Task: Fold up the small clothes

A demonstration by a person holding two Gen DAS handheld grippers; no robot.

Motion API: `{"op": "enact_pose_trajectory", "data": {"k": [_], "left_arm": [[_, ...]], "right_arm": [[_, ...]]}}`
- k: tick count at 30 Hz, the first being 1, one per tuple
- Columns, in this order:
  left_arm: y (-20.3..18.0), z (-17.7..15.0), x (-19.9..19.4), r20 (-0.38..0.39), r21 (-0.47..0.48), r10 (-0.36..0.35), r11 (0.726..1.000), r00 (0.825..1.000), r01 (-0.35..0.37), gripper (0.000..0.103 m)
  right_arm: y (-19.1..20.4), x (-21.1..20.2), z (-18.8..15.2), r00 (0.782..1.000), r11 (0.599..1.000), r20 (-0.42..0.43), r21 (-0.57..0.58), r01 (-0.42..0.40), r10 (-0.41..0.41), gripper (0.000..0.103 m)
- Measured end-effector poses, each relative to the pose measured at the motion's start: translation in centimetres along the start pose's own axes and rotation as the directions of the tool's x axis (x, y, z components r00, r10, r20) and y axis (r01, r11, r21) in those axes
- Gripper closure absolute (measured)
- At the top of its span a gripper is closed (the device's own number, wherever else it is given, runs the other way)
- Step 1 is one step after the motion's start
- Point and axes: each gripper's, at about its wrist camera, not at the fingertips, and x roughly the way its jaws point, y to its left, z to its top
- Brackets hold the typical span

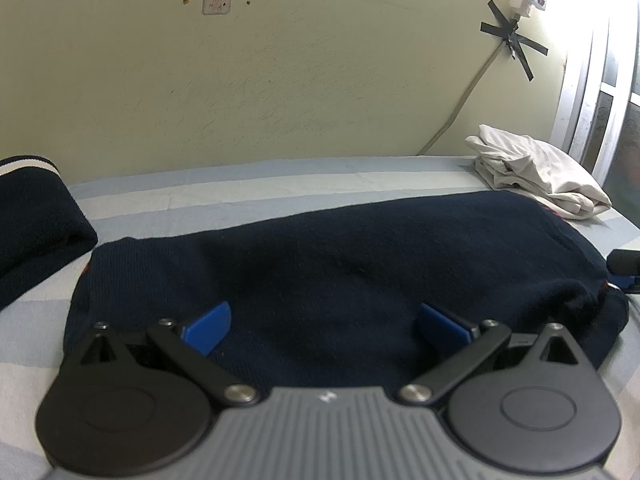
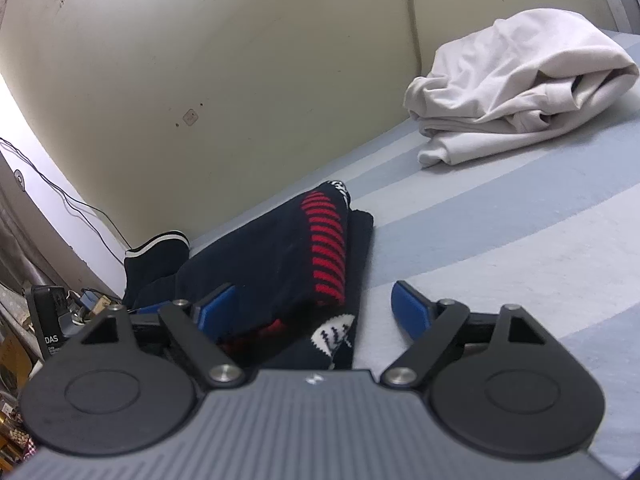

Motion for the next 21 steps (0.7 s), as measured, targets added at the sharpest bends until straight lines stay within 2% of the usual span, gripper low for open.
{"op": "enact_pose_trajectory", "data": {"k": [7, 15, 21], "left_arm": [[0.52, -0.06, -0.29, 0.014, -0.027, -0.029, 0.999, 0.999, 0.030, 0.000], [0.47, -0.01, -0.12, 0.004, -0.018, -0.022, 1.000, 1.000, 0.022, 0.000], [0.28, 0.04, 0.05, -0.003, -0.009, -0.013, 1.000, 1.000, 0.013, 0.000]], "right_arm": [[0.13, 0.24, -0.24, 1.000, 1.000, 0.014, -0.010, 0.006, -0.006, 0.013], [0.04, 0.21, -0.30, 1.000, 1.000, 0.012, -0.014, -0.006, 0.006, 0.012], [0.42, 0.54, -0.26, 0.999, 0.999, -0.019, -0.045, -0.031, 0.030, 0.002]]}}
